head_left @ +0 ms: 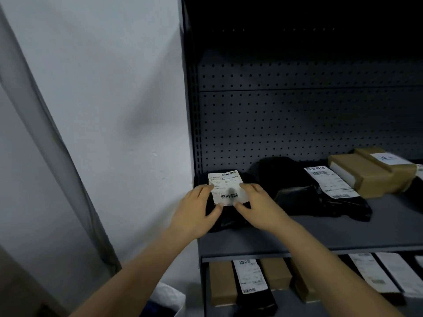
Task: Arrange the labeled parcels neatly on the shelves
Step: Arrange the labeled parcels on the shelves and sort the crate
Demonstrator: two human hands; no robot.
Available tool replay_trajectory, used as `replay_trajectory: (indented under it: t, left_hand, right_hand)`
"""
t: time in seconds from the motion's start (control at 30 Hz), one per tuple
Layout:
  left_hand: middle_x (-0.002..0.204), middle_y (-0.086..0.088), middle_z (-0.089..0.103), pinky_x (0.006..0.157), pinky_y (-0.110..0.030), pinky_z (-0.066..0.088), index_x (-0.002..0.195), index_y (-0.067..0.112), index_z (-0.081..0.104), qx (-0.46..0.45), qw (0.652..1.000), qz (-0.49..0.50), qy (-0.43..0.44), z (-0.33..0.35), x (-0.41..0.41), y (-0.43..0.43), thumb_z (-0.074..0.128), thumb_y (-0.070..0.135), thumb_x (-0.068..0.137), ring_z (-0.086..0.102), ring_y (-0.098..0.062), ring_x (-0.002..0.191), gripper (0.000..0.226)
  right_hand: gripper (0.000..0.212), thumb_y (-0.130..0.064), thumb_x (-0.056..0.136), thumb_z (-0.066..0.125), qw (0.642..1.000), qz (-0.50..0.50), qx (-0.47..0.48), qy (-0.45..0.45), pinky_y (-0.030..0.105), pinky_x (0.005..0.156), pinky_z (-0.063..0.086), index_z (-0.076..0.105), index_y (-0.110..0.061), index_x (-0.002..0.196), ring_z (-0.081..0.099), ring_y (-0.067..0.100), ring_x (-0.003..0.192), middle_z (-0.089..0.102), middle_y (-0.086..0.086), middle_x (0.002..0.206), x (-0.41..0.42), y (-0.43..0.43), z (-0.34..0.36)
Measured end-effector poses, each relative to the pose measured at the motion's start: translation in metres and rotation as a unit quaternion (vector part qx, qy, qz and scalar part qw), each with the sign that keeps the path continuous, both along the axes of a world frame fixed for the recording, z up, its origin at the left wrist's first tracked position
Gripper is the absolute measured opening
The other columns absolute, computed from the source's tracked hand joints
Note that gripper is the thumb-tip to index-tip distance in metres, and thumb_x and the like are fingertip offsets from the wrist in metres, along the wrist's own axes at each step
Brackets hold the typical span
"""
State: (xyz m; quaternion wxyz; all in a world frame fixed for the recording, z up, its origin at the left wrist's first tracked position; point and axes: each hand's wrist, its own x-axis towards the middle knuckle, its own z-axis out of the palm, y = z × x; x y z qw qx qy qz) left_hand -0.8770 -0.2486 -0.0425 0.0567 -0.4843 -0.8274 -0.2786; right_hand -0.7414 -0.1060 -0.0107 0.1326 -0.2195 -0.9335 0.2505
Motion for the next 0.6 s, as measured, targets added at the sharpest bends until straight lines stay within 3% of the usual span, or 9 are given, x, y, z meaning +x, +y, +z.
replay_trajectory:
  t: [0.13,0.27,0.33,0.47,0.6]
  left_hand:
    - [0.158,0.000,0.027,0.118,-0.037,0.024,0.154,0.021,0.020,-0.024,0.992,0.009,-0.123,-0.022,-0.001,0.008,0.041,0.060,0.091,0.023,-0.017,0.145,0.077]
    - [0.160,0.002,0.021,0.116,-0.033,0.025,0.156,0.018,0.009,-0.018,0.982,0.028,-0.188,-0.029,0.002,0.013,0.049,0.052,0.094,0.023,-0.016,0.145,0.081]
    - [0.160,0.003,0.022,0.116,-0.031,0.026,0.156,0.019,0.010,-0.001,0.973,0.023,-0.231,-0.031,0.001,0.014,0.054,0.051,0.093,0.025,-0.014,0.145,0.084]
    - [0.154,0.006,0.034,0.113,-0.026,0.028,0.154,0.022,0.020,0.081,0.942,0.029,-0.323,-0.034,0.001,0.014,0.070,0.037,0.086,0.032,-0.011,0.141,0.086]
    - [0.133,0.024,0.047,0.110,-0.025,0.034,0.136,0.042,0.035,0.187,0.917,0.007,-0.352,-0.032,0.007,0.011,0.080,0.016,0.079,0.042,-0.003,0.132,0.078]
  right_hand:
    - [0.067,-0.037,0.099,0.049,0.997,-0.012,-0.049,-0.061,0.030,0.107,0.031,0.018,-0.009,0.152,0.030,0.026,0.140,0.027,0.013,0.153,-0.007,0.000,-0.012]
    - [0.086,-0.043,0.099,0.049,0.988,-0.033,-0.125,-0.090,0.022,0.097,0.033,-0.006,-0.009,0.155,0.036,0.021,0.137,0.025,0.006,0.158,-0.011,0.004,-0.017]
    - [0.085,-0.040,0.098,0.052,0.986,-0.033,-0.144,-0.075,0.018,0.093,0.031,-0.002,-0.010,0.155,0.039,0.018,0.135,0.031,0.003,0.155,-0.010,0.004,-0.017]
    - [0.063,-0.028,0.095,0.061,0.982,-0.017,-0.188,0.013,0.015,0.091,0.032,0.029,-0.022,0.149,0.044,0.003,0.117,0.049,-0.012,0.136,-0.004,0.001,-0.020]
    - [0.070,-0.017,0.089,0.070,0.962,-0.020,-0.244,0.122,-0.002,0.077,0.033,0.032,-0.029,0.147,0.042,-0.004,0.115,0.048,-0.025,0.117,0.003,-0.001,-0.023]
